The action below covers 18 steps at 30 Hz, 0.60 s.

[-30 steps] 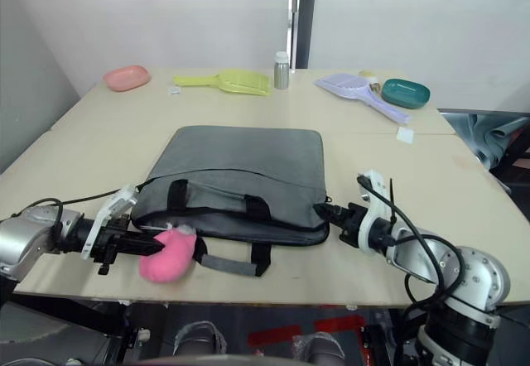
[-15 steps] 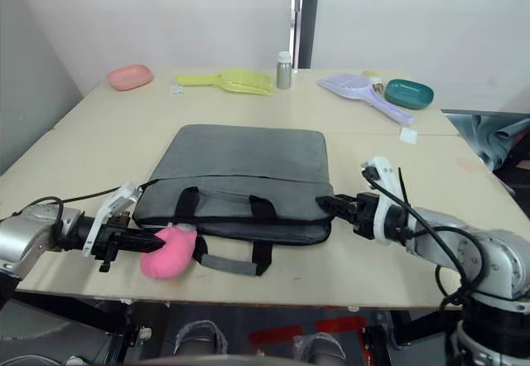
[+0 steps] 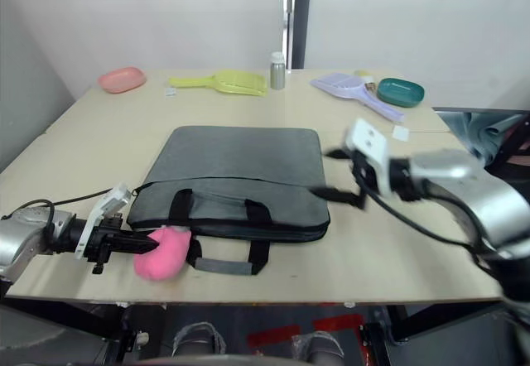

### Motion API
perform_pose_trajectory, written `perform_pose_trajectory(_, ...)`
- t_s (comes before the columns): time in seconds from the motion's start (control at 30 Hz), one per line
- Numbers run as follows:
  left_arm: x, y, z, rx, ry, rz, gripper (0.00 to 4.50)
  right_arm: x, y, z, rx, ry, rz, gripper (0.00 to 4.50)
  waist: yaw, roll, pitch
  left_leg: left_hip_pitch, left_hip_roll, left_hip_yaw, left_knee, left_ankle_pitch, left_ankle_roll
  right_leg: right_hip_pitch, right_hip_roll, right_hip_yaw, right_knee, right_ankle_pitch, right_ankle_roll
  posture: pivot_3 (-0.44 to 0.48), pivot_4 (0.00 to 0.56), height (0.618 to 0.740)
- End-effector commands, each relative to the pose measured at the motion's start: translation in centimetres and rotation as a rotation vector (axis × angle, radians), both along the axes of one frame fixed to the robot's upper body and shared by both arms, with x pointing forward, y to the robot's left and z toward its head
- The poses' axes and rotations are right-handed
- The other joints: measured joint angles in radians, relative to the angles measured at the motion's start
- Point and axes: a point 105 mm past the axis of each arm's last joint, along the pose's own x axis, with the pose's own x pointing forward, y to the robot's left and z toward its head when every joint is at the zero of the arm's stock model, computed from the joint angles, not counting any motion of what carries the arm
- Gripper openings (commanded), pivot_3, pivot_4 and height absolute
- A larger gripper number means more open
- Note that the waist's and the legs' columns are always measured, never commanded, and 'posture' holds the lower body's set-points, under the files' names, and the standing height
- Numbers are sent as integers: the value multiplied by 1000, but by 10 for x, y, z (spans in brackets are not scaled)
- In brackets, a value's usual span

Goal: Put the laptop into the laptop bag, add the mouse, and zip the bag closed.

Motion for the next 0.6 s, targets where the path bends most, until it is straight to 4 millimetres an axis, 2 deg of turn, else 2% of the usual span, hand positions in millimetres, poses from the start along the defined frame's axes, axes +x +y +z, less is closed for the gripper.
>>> perform_pose_trajectory(0.03,-3,2,3,14,-10,-7,0,2,56,7,107,-39,146,4479,-1,0,0,0,0,0,0,0,0,0,0,0,0,0,0,0,150,740)
perform_pose_trajectory(0.1,-3,3,3,19,-13,-5,0,13,85,8,148,-71,158,3586,-3,0,0,-2,0,0,2,0,0,-2,0,0,2,0,0,0,150,740)
perform_pose_trajectory(0.2,-5,3,3,22,-11,-6,0,28,111,6,178,-115,128,2646,3,-1,-1,-5,0,-2,2,0,0,-4,-1,-2,2,0,-1,0,150,740)
perform_pose_trajectory(0.3,-7,3,3,19,-8,-6,0,34,135,-2,155,-157,139,1624,8,-2,-1,-7,-1,-2,3,1,-2,-4,-1,-3,1,0,-1,0,150,740)
perform_pose_trajectory(0.37,-10,5,2,21,-2,-2,0,36,155,-28,98,-160,161,969,3,-2,-1,-7,-1,-3,3,2,-3,-4,-1,-3,1,0,-1,0,150,740)
perform_pose_trajectory(0.43,-12,6,2,27,-2,-2,0,38,163,-46,63,-153,171,278,-4,-2,-1,-6,-1,-3,3,1,-3,-4,-1,-3,1,0,-1,0,150,740)
perform_pose_trajectory(0.47,-12,6,2,28,-3,0,0,40,165,-59,31,-142,169,43,-7,-2,-1,-6,-1,-3,3,1,-3,-4,-1,-3,1,0,-1,0,150,740)
perform_pose_trajectory(0.57,-12,6,2,29,-4,2,0,44,167,-93,-31,-76,158,43,-10,-2,-1,-7,-1,-4,3,1,-3,-3,-1,-4,1,0,-1,0,150,740)
perform_pose_trajectory(0.6,-13,6,2,30,-3,2,0,47,165,-110,-58,-22,142,43,-12,-2,-1,-7,-1,-4,3,1,-3,-3,-1,-4,1,0,-1,0,150,740)
